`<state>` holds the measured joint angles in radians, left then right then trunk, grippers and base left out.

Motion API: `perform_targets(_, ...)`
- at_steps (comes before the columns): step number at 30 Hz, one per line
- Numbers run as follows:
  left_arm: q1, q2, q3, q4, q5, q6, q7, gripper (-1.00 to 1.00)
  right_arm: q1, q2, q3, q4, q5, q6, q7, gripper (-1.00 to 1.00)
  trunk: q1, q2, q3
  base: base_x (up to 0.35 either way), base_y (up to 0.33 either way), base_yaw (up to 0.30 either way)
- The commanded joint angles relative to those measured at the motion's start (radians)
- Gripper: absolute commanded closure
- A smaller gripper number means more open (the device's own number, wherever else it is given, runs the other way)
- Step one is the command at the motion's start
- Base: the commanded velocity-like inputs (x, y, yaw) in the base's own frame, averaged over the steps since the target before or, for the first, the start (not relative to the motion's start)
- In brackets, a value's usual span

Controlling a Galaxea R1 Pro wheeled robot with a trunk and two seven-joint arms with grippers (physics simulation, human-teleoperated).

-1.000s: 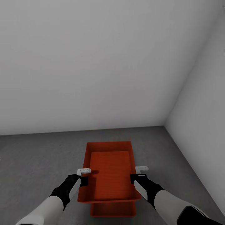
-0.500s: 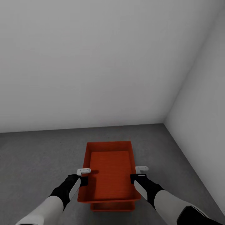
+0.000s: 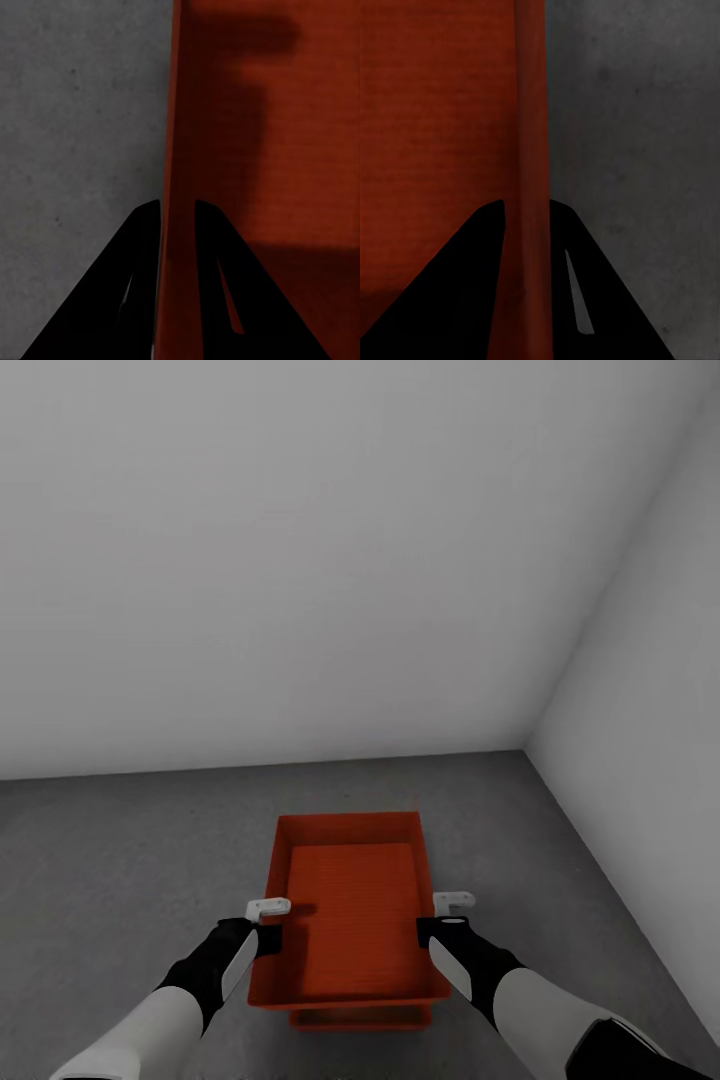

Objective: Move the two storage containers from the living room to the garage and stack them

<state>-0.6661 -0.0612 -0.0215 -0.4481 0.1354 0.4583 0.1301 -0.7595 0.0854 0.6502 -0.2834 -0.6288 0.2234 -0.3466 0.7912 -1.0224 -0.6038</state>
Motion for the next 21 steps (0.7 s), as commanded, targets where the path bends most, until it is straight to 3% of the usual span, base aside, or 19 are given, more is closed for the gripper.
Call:
perform_targets(1,0.0,0.001,0.018,-0.001,-0.019,0.008,0.013,1.0,-0.001,-0.02,-0.029,-0.003,0.029,-0.024,-0.051,1.0,0.0,-0.001,-0.002,0.0,0.0,0.0)
perform_targets(13,0.0,0.001,0.017,-0.001,-0.019,0.008,0.013,1.0,-0.001,-0.019,-0.029,-0.003,0.029,-0.024,-0.051,1.0,0.0,-0.001,-0.014,0.0,0.0,-0.01)
perform_targets(21,0.0,0.001,0.017,-0.001,-0.019,0.008,0.013,1.0,-0.001,-0.017,-0.029,-0.003,0.029,-0.024,-0.058,1.0,0.0,-0.001,-0.014,0.0,0.0,-0.21)
